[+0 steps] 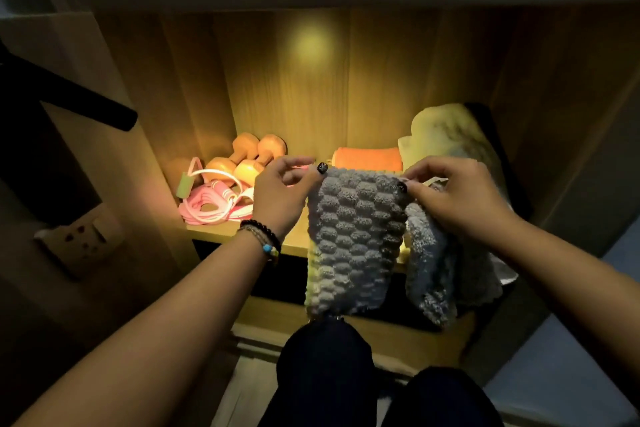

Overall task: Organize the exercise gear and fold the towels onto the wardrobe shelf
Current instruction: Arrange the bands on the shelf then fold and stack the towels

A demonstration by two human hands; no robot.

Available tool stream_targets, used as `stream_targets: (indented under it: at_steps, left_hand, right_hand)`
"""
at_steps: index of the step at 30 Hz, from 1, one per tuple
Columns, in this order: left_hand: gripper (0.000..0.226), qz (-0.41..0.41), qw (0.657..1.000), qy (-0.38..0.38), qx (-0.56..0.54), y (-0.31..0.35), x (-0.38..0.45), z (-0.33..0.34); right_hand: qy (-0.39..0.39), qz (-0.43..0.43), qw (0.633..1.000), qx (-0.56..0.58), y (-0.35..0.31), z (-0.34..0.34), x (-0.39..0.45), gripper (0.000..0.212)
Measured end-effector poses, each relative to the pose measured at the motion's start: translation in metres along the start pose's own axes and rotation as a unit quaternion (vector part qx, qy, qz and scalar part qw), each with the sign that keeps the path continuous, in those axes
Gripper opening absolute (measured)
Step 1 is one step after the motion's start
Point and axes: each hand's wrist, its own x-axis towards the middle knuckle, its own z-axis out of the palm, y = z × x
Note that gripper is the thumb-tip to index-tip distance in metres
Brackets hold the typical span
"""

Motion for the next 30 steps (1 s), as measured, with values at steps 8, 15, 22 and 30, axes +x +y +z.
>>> stream_targets:
  at_steps: [8, 15, 22, 30]
  left_hand:
    - [0.011, -0.002, 0.999, -0.032, 0.033, 0.028, 0.009, 0.002]
    - [0.006, -0.027, 0.996, -0.029, 0.080, -0.037, -0.090, -0.026]
    - [0.021, 0.023, 0.993, 0.020, 0.114, -0.073, -0.151, -0.041]
    - [0.006, 0.068, 0.997, -0.025, 0.038, -0.088, -0.195, -0.068]
  right_hand:
    - [-0.018, 0.011, 1.000, 0.022, -0.002, -0.026, 0.030, 0.020]
    - [-0.097, 0.029, 0.993, 0.062, 0.002, 0.009, -0.059, 0.011]
    - [-0.120, 0.104, 0.978, 0.138, 0.011, 0.052, -0.152, 0.013]
    - [-0.106, 0.058, 0.986, 0.118, -0.005, 0.061, -0.208, 0.019]
